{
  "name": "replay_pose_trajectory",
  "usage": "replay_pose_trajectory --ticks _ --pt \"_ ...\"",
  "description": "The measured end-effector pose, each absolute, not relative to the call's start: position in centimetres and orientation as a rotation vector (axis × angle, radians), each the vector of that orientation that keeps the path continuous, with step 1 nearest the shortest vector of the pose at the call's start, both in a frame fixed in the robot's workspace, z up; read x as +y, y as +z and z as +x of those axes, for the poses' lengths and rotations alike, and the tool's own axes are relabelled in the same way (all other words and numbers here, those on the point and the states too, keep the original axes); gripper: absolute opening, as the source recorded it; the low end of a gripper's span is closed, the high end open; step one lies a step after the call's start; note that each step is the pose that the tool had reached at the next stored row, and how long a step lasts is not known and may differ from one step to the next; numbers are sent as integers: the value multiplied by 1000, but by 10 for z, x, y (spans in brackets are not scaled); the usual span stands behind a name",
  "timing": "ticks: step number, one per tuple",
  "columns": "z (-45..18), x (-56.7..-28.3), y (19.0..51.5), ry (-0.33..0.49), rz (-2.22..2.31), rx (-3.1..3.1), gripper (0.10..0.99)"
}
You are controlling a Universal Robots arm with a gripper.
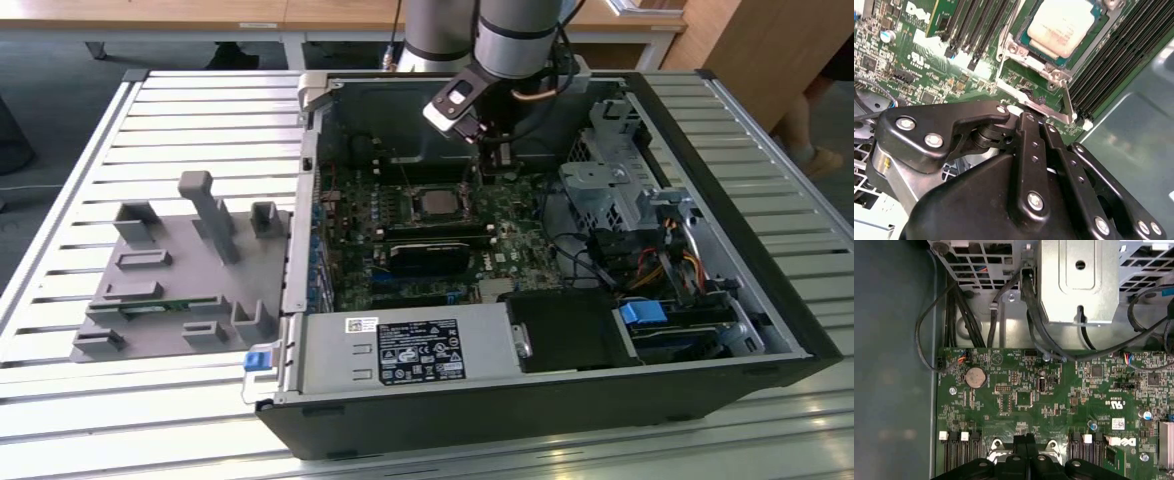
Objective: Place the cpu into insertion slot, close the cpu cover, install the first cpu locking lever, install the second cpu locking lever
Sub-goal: 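Close the cpu cover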
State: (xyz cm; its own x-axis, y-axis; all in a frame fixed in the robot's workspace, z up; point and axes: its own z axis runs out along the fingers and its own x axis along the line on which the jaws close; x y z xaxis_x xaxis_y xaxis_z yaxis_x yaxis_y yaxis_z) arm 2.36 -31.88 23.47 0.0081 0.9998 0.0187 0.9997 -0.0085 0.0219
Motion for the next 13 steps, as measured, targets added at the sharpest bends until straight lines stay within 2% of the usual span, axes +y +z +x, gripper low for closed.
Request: replay_pose_trajectory --ticks 13 --pt "10 -319 234 45 2229 2210 114"
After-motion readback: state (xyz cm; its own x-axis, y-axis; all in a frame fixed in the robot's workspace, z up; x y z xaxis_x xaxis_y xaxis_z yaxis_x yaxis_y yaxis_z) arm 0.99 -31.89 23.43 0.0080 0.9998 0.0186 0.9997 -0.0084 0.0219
